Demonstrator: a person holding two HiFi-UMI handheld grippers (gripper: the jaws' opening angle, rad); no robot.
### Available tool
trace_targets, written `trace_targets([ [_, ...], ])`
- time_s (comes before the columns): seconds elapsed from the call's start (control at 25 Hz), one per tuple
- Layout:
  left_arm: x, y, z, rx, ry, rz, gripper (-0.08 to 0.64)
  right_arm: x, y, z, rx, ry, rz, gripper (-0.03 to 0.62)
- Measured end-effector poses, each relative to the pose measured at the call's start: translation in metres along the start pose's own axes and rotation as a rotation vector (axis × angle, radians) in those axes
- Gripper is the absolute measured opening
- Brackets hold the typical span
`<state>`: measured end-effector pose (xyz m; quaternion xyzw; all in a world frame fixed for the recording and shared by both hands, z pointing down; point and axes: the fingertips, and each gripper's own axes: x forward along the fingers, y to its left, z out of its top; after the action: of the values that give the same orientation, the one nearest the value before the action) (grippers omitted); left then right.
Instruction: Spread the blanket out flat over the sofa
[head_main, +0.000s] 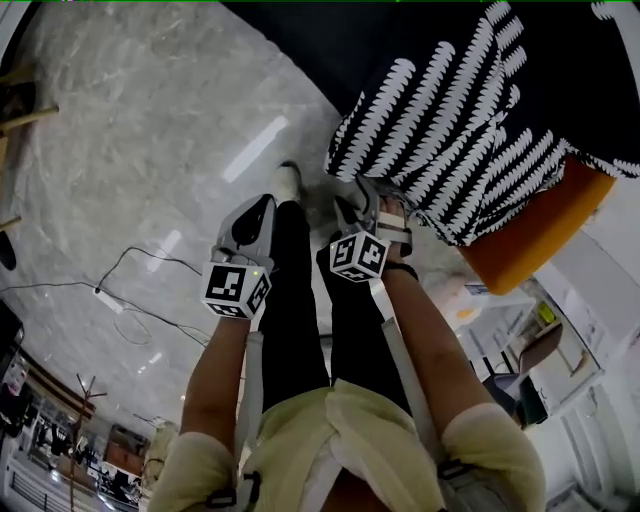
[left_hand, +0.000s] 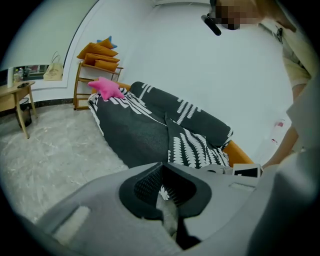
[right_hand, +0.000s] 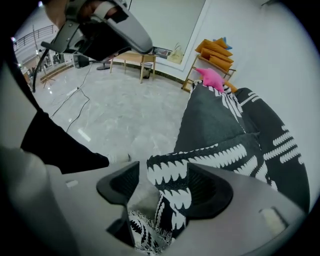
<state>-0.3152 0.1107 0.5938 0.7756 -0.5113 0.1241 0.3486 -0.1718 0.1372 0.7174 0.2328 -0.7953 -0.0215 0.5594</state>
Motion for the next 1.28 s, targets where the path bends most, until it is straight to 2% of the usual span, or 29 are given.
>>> trace_targets([
  [0.16,0.019,0.014,-0.018,-0.016,0.02,0.017,0.002,0.027,0.008,-0.016,-0.086,0.021,-0.022,0.313],
  [0.32,0.015,0.023,-0.025,-0.025,0.028,0.054,0.002,0.038,0.017,-0.015,-0.151,0.016,-0.048,0.348],
  [0.52,0.019,0.034,-0.035,-0.042,0.015,0.078,0.002,0.052,0.014,-0.016,-0.151,0.037,-0.074,0.359],
  [0.72,0.028,0.038,-0.048,-0.061,0.024,0.089,0.002,0.067,0.018,-0.021,-0.23,0.036,-0.083,0.377],
  [0.88,0.05,0.032,-0.043,-0.064,0.018,0.095,0.002,0.081,-0.004,-0.037,-0.228,0.063,-0.104,0.376],
  [0.96,0.056,0.029,-0.038,-0.056,0.023,0.097,0.002,0.082,-0.016,-0.038,-0.205,0.059,-0.115,0.327],
  [1.08,0.049,0.035,-0.038,-0.048,0.041,0.092,0.002,0.076,-0.015,-0.027,-0.162,0.046,-0.127,0.222],
  [1.16,0.044,0.04,-0.04,-0.046,0.047,0.079,0.002,0.07,-0.012,-0.019,-0.136,0.035,-0.138,0.101],
  [1.24,0.044,0.04,-0.038,-0.039,0.048,0.061,0.002,0.064,-0.018,-0.012,-0.106,0.022,-0.152,0.042],
  [1.28,0.046,0.038,-0.036,-0.032,0.049,0.052,0.002,0.062,-0.022,-0.009,-0.089,0.016,-0.153,0.034],
])
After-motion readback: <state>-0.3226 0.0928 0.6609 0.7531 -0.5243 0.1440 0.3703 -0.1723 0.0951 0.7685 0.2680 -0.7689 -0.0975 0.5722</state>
